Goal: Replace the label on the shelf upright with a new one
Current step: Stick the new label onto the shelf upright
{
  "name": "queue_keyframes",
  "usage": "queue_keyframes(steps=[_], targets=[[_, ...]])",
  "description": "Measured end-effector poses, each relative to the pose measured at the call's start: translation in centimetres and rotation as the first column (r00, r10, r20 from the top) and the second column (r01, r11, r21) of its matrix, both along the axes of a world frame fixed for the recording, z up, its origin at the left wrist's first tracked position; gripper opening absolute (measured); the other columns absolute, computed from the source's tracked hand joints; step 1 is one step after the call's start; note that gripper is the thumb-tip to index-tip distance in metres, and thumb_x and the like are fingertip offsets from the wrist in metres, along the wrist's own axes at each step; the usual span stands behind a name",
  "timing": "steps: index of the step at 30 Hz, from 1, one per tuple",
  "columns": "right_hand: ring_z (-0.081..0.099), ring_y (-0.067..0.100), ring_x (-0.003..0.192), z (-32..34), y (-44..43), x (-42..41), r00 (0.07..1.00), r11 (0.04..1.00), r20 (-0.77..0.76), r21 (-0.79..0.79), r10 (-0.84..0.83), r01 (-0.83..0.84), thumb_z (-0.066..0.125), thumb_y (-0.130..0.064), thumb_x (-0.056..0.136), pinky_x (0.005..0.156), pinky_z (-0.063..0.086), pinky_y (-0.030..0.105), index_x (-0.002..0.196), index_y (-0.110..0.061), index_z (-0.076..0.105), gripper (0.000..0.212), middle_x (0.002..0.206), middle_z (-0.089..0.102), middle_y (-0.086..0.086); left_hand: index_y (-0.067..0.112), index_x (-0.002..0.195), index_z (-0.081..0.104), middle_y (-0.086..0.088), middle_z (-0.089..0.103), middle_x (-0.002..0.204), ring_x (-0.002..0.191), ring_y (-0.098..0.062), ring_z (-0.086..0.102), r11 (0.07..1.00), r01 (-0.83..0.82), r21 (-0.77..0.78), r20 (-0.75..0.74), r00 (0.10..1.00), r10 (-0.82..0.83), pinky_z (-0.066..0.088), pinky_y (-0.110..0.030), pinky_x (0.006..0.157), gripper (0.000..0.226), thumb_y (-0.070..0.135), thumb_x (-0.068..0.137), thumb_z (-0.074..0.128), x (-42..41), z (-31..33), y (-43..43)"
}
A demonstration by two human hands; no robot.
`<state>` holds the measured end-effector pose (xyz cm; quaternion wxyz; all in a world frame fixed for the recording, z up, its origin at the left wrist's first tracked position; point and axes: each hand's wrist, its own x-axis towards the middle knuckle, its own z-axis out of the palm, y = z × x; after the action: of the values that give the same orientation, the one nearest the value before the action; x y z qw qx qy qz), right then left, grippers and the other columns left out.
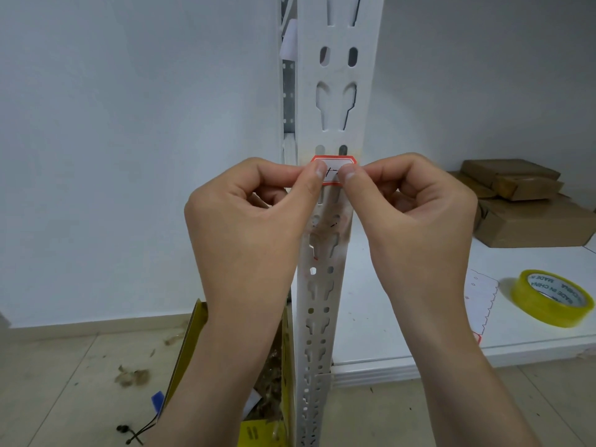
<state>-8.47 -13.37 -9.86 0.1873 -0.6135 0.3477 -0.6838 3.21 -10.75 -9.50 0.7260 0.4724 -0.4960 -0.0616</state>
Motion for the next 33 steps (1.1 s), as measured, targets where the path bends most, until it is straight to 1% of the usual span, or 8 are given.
queue_keyframes(steps=[4,10,14,21,24,27,29,33], targets=[[0.058,0.025,0.064,0.1,0.0,-0.1,1.0,1.0,-0.013,0.018,-0.012,0.013,0.079,-0.023,0.09,0.056,0.052,0.035,0.074,-0.028,0.071,0.019,0.072,0.067,0.008,0.036,0.079,0.076,0.004,0.073,0.068,0.061,-0.023,0.067,1.0,-0.02,0.015,-0.012,1.0,0.02,0.052,-0.014,0.054,0.009,0.036,0.085,0.083,0.0,-0.1,-0.1],[0.058,0.027,0.062,0.3,0.0,0.0,1.0,0.999,-0.009,0.05,-0.018,0.018,0.079,-0.025,0.089,0.055,0.051,0.035,0.071,-0.027,0.071,0.02,0.071,0.068,0.007,0.036,0.074,0.075,0.002,0.064,0.057,0.052,-0.005,0.053,0.998,-0.048,0.027,-0.002,0.999,0.048,0.046,-0.016,0.054,0.013,0.041,0.084,0.083,0.0,-0.4,-0.3],[0.058,0.024,0.061,0.5,0.1,-0.1,0.999,0.998,-0.023,0.054,-0.028,0.029,0.079,-0.029,0.089,0.052,0.049,0.028,0.069,-0.029,0.069,0.022,0.071,0.068,0.004,0.035,0.067,0.072,0.011,0.055,0.049,0.049,-0.003,0.049,0.995,-0.082,0.053,-0.004,0.997,0.083,0.041,-0.013,0.054,0.021,0.046,0.082,0.083,0.0,-0.3,-0.3],[0.037,0.01,0.042,0.6,0.0,-0.6,0.998,0.993,-0.015,0.102,-0.059,0.061,0.082,-0.038,0.084,0.045,0.031,0.012,0.055,-0.022,0.053,0.045,0.046,0.047,-0.01,0.028,0.065,0.066,0.015,0.061,0.054,0.05,0.001,0.052,0.992,-0.083,0.093,-0.011,0.996,0.084,0.039,-0.006,0.051,0.031,0.048,0.08,0.083,0.5,-0.2,-0.1],[0.036,0.009,0.043,0.6,-0.2,-0.7,0.999,0.995,0.015,0.083,-0.05,0.049,0.081,-0.036,0.086,0.046,0.032,0.014,0.058,-0.017,0.053,0.045,0.047,0.044,-0.008,0.032,0.088,0.07,0.014,0.057,0.059,0.053,0.0,0.053,0.996,-0.05,0.075,-0.013,0.999,0.051,0.041,-0.007,0.054,0.02,0.047,0.082,0.082,0.3,-0.2,-0.3],[0.044,0.009,0.049,0.6,-0.4,-0.4,1.0,0.997,0.011,0.072,-0.01,0.009,0.081,-0.039,0.086,0.049,0.039,0.017,0.079,-0.023,0.067,0.023,0.061,0.056,-0.002,0.037,0.13,0.067,0.015,0.058,0.084,0.056,-0.002,0.05,0.996,-0.021,0.085,0.017,1.0,0.019,0.043,-0.006,0.054,0.046,0.051,0.087,0.074,-0.1,-0.2,-0.5],[0.057,0.015,0.063,0.8,-0.4,-0.2,0.999,0.995,-0.048,0.105,0.005,0.0,0.077,-0.044,0.088,0.053,0.048,0.017,0.101,-0.033,0.071,0.018,0.076,0.066,0.002,0.035,0.133,0.069,0.009,0.062,0.097,0.062,-0.003,0.05,0.996,-0.01,0.091,0.03,1.0,0.007,0.043,-0.005,0.057,0.045,0.051,0.091,0.069,-0.2,-0.2,-0.8],[0.06,0.015,0.081,1.0,-0.6,0.0,0.998,0.992,-0.04,0.114,0.058,-0.053,0.074,-0.041,0.091,0.06,0.052,0.02,0.096,-0.04,0.072,0.006,0.084,0.071,0.002,0.03,0.122,0.077,0.003,0.063,0.091,0.063,-0.004,0.049,0.996,-0.013,0.088,0.047,0.999,0.009,0.042,-0.005,0.058,0.036,0.049,0.093,0.067,-0.1,-0.4,-1.2]])
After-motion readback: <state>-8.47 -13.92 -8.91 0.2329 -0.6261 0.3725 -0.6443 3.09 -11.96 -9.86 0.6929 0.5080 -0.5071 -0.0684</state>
